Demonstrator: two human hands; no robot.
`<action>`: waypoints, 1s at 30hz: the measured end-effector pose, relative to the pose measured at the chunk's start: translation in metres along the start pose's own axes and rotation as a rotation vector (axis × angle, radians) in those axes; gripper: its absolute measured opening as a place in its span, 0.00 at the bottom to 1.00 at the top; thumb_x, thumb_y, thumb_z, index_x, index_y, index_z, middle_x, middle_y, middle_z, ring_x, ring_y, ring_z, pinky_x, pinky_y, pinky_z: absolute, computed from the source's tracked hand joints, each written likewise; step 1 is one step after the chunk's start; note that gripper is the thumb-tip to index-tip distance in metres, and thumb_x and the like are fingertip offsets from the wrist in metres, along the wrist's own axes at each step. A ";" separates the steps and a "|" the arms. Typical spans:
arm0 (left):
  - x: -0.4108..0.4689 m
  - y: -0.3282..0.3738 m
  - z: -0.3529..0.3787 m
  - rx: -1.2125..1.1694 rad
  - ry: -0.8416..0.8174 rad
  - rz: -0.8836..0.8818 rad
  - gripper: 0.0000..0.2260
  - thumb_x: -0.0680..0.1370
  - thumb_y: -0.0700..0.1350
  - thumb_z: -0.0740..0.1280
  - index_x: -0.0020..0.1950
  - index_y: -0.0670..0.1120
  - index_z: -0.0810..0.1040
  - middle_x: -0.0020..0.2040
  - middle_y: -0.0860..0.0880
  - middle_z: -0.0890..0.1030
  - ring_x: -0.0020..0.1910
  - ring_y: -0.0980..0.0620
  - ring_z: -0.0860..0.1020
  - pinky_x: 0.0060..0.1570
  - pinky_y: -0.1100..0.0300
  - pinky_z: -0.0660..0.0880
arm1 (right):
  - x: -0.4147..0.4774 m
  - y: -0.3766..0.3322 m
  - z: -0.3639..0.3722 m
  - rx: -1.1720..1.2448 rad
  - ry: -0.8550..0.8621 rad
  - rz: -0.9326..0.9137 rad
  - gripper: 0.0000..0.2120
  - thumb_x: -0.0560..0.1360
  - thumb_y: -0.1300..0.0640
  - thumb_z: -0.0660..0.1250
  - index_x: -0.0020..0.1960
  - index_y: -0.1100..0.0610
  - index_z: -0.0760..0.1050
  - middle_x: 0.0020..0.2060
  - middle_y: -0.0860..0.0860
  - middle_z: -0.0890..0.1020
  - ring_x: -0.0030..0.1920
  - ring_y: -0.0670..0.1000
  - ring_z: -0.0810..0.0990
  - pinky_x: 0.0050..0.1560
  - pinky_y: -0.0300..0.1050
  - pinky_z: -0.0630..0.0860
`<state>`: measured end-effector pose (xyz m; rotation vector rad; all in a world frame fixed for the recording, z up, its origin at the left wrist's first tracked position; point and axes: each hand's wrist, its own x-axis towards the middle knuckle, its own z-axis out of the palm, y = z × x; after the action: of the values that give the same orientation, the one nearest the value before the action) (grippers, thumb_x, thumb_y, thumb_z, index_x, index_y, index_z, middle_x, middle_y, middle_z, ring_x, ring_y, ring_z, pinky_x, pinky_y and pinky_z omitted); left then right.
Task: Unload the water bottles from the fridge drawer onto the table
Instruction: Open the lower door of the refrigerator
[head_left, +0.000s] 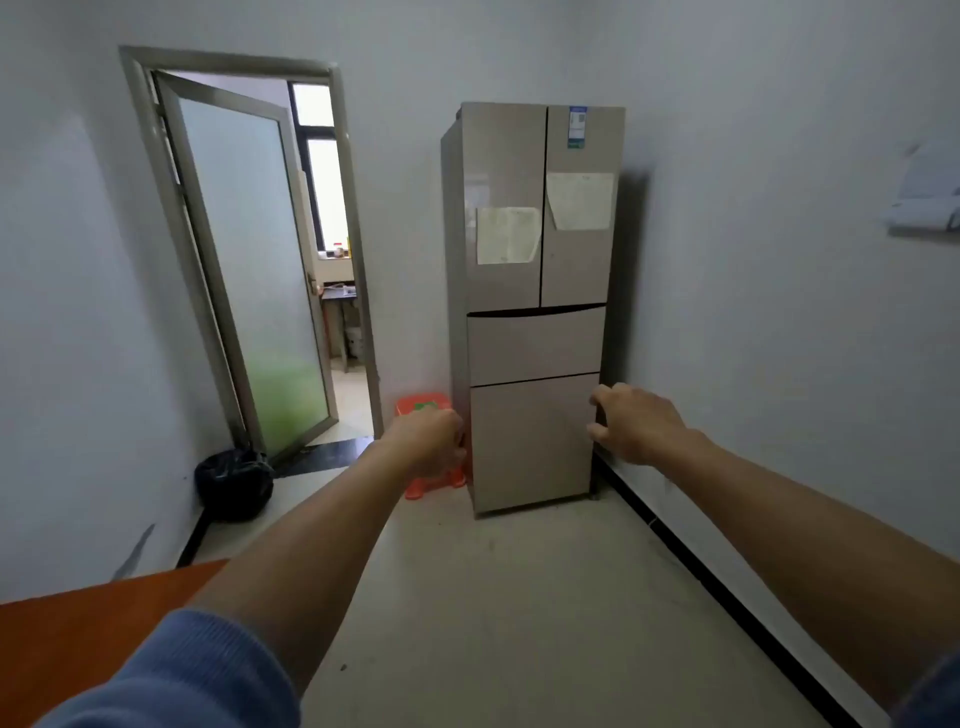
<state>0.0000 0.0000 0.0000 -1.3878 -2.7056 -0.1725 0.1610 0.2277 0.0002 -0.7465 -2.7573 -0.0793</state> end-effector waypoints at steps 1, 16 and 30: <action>0.014 -0.001 0.004 -0.001 -0.009 -0.003 0.06 0.75 0.49 0.65 0.47 0.48 0.78 0.42 0.48 0.79 0.40 0.49 0.78 0.44 0.53 0.79 | 0.011 0.004 0.005 0.000 -0.027 0.001 0.22 0.76 0.44 0.62 0.67 0.51 0.67 0.59 0.54 0.75 0.54 0.55 0.76 0.51 0.53 0.76; 0.234 -0.048 0.049 -0.021 -0.036 -0.100 0.09 0.78 0.52 0.65 0.49 0.47 0.79 0.45 0.50 0.81 0.40 0.53 0.78 0.35 0.63 0.68 | 0.238 0.065 0.079 0.031 -0.122 -0.091 0.22 0.77 0.45 0.63 0.68 0.51 0.67 0.63 0.53 0.76 0.58 0.54 0.76 0.48 0.47 0.71; 0.496 -0.142 0.122 -0.178 -0.091 -0.116 0.08 0.77 0.53 0.66 0.48 0.49 0.77 0.42 0.52 0.78 0.39 0.55 0.78 0.38 0.61 0.77 | 0.484 0.108 0.191 0.012 -0.175 -0.027 0.22 0.76 0.44 0.63 0.67 0.50 0.67 0.60 0.52 0.76 0.54 0.52 0.77 0.44 0.44 0.70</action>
<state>-0.4073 0.3331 -0.0612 -1.3107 -2.9110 -0.3769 -0.2336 0.5806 -0.0469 -0.7468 -2.9310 -0.0030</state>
